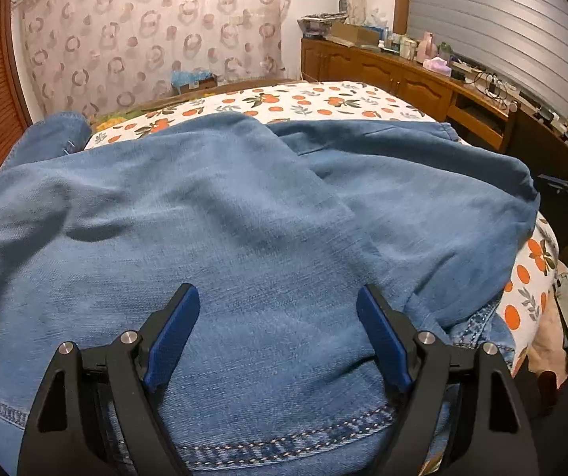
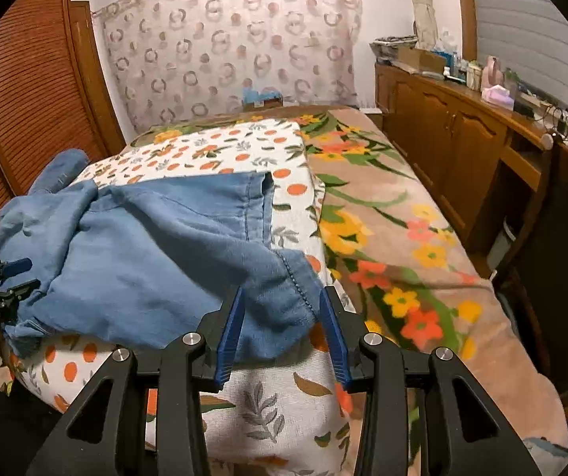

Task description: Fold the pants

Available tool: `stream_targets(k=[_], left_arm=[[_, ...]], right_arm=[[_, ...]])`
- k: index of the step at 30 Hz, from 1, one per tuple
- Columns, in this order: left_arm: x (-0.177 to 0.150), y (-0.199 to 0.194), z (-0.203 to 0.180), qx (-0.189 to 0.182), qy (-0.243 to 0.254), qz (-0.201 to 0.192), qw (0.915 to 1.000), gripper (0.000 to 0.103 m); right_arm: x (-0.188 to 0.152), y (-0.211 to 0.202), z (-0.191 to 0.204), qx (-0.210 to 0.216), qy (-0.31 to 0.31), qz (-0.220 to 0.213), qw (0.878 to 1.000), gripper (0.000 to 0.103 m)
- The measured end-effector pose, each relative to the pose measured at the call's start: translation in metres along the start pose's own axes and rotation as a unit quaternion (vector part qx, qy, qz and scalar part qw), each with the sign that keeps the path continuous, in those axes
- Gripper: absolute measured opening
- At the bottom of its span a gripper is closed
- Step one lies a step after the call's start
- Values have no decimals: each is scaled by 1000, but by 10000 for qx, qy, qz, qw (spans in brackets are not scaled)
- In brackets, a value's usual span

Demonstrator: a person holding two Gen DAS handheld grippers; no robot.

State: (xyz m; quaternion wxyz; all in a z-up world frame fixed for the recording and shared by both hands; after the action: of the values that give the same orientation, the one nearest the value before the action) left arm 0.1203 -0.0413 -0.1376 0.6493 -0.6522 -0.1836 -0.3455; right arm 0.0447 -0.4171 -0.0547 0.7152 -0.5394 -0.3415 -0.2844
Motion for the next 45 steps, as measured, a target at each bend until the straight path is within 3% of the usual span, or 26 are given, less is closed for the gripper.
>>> stream_targets(k=[19, 24, 29, 36, 45], left_arm=[[-4, -3, 2, -2, -5, -144, 9999, 83], [-4, -3, 2, -3, -8, -133, 9999, 83], [1, -13, 7, -43, -76, -126, 9999, 83], [15, -42, 22, 32, -223, -456, 9987, 83], [24, -80, 47, 245, -320, -820, 9958, 83]], right_arm=[[3, 19, -25, -4, 58, 265, 9996, 41], [4, 17, -19, 120, -89, 169, 9997, 18], [15, 6, -6, 302, -221, -70, 9993, 14], [54, -20, 43, 931, -769, -624, 9907, 12], [111, -44, 144, 1987, -1775, -1276, 9554, 11]])
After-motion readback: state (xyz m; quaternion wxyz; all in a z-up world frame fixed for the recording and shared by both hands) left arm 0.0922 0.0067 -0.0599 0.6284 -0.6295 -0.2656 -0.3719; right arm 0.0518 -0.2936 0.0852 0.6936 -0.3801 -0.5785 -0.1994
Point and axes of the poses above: each gripper's, at about its wrist camera, not at the fingertips, and y roughly the way its jaws point, z to its left, x to its top, the point moved 3 cm from there along y, roughly the way its jaws point, and after that the axes turned 7 degrees about x, right-handed, at the moved point
